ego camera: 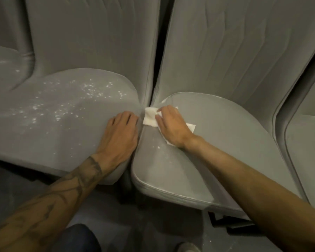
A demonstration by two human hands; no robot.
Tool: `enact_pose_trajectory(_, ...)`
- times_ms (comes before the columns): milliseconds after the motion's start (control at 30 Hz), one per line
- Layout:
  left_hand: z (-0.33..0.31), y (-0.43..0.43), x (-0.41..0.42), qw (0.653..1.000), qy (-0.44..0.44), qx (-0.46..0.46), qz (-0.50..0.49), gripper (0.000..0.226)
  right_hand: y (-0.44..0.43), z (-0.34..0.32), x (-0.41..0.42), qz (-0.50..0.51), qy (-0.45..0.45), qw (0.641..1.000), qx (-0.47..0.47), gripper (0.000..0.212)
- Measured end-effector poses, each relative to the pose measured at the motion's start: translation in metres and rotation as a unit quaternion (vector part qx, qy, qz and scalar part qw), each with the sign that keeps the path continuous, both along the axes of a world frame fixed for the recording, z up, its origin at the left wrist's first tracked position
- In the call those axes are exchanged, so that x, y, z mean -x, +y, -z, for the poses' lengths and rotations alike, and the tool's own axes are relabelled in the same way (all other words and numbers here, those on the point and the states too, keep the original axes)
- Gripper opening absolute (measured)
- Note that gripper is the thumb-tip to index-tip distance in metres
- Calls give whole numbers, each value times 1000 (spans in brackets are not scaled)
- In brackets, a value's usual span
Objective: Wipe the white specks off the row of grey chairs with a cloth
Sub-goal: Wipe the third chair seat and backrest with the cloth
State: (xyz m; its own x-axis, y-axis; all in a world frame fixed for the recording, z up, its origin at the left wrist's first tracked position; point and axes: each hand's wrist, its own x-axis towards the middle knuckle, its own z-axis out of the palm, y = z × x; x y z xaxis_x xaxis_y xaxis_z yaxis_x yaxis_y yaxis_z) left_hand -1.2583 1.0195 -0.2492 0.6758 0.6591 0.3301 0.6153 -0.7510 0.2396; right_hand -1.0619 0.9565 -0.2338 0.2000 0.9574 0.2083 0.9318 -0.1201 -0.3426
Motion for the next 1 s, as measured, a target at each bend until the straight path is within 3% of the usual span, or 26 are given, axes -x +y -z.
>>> enact_pose_trajectory(133,5,-3,17,1000,-9,-6,-14,10,17,-2,15,21,-4,1000,-6,31)
enact_pose_trajectory(267,9,-3,20,1000,-8,21,-11,27,-44,5,46,-131,24,991,0,25)
enact_pose_trajectory(333,8,-3,20,1000,-9,23,-11,31,-47,3,39,-153,9,988,23,25)
enact_pose_trajectory(500,10,-3,15,999,-29,-4,-32,21,-11,-10,17,-5,-23,999,26,31)
enact_pose_trajectory(633,14,-1,17,999,-20,15,-33,31,-62,0,54,-76,-6,997,7,26)
enact_pose_trajectory(733,12,-2,18,999,-5,22,-29,39,-87,-4,55,-134,9,990,50,28)
enact_pose_trajectory(900,10,-3,18,999,-2,18,-32,38,-49,-12,45,-16,-35,998,48,29)
enact_pose_trajectory(1000,12,-3,18,1000,1,14,-28,36,-75,-7,69,-29,-22,999,31,28)
